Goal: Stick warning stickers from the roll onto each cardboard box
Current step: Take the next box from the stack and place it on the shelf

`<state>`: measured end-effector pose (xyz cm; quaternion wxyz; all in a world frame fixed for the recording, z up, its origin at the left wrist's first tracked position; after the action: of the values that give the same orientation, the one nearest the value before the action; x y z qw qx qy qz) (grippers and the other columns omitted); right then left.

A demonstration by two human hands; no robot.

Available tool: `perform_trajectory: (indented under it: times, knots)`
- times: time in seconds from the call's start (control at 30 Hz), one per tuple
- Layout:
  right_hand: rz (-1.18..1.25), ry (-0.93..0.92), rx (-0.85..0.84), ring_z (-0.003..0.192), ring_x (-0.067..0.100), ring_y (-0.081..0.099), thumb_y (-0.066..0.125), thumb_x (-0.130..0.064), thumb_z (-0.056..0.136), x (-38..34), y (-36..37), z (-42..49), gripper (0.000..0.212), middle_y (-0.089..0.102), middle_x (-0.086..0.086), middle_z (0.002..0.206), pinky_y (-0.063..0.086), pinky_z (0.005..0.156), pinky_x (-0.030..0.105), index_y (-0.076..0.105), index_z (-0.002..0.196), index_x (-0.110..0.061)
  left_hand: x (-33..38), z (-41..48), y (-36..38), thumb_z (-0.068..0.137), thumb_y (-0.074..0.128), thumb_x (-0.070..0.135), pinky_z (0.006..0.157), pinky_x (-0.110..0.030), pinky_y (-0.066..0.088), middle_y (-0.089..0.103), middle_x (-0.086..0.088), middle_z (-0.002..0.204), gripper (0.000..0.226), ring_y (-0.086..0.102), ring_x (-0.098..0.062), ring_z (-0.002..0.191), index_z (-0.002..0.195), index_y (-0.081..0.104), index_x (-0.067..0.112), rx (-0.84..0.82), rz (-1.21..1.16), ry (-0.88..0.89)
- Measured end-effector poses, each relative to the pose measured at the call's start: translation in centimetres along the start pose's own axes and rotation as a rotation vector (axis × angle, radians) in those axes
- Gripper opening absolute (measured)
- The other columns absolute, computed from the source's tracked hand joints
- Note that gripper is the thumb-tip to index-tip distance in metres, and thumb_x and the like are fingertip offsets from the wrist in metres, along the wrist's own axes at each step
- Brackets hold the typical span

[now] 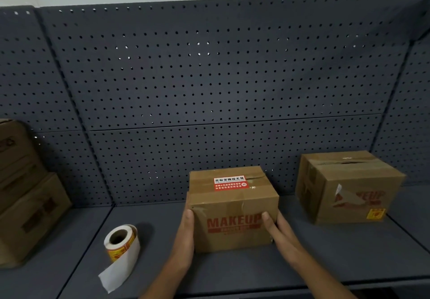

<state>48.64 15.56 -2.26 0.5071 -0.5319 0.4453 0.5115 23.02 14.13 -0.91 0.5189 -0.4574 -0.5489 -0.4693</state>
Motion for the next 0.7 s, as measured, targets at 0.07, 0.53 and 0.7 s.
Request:
perform_trajectory:
  times: [0.07, 0.53, 0.7]
  knots:
    - [-0.004, 0.021, 0.013, 0.122, -0.012, 0.057, 0.059, -0.088, 0.075, -0.2, 0.0, -0.1, 0.076, 0.063, -0.033, 0.132, 0.049, 0.102, 0.021, 0.046, 0.141, -0.053, 0.2, -0.2, 0.1, 0.069, 0.036, 0.102, 0.111, -0.027, 0.04, 0.063, 0.021, 0.14, 0.1, 0.055, 0.006, 0.13, 0.148, 0.05, 0.041, -0.005, 0.03, 0.02]
    - [-0.13, 0.106, 0.129, 0.108, 0.002, 0.066, 0.045, -0.075, 0.092, -5.5, 1.3, 1.1, 0.05, 0.072, -0.018, 0.117, 0.05, 0.087, 0.024, 0.061, 0.127, -0.042, 4.6, 1.8, 0.6, 0.087, 0.014, 0.089, 0.102, -0.042, 0.045, 0.072, 0.002, 0.118, 0.09, 0.065, -0.018, 0.112, 0.121, 0.072, 0.03, 0.107, 0.073, -0.141]
    - [-0.256, 0.158, 0.173, 0.113, 0.015, 0.063, 0.037, -0.085, 0.09, -7.3, -0.2, 2.3, 0.066, 0.065, -0.011, 0.123, 0.051, 0.096, 0.04, 0.05, 0.134, -0.038, 6.5, 1.9, 0.6, 0.102, 0.035, 0.065, 0.09, -0.034, 0.045, 0.065, 0.017, 0.113, 0.046, 0.06, -0.003, 0.104, 0.126, 0.06, 0.035, 0.014, 0.195, -0.067]
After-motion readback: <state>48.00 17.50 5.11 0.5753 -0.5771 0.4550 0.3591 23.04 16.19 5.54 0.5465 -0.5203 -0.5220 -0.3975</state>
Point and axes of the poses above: each hand's wrist, its own z-axis towards the middle knuckle, its own y-axis out of the palm, x = y × z, the point moved 4 cm from there along z, towards the middle knuckle
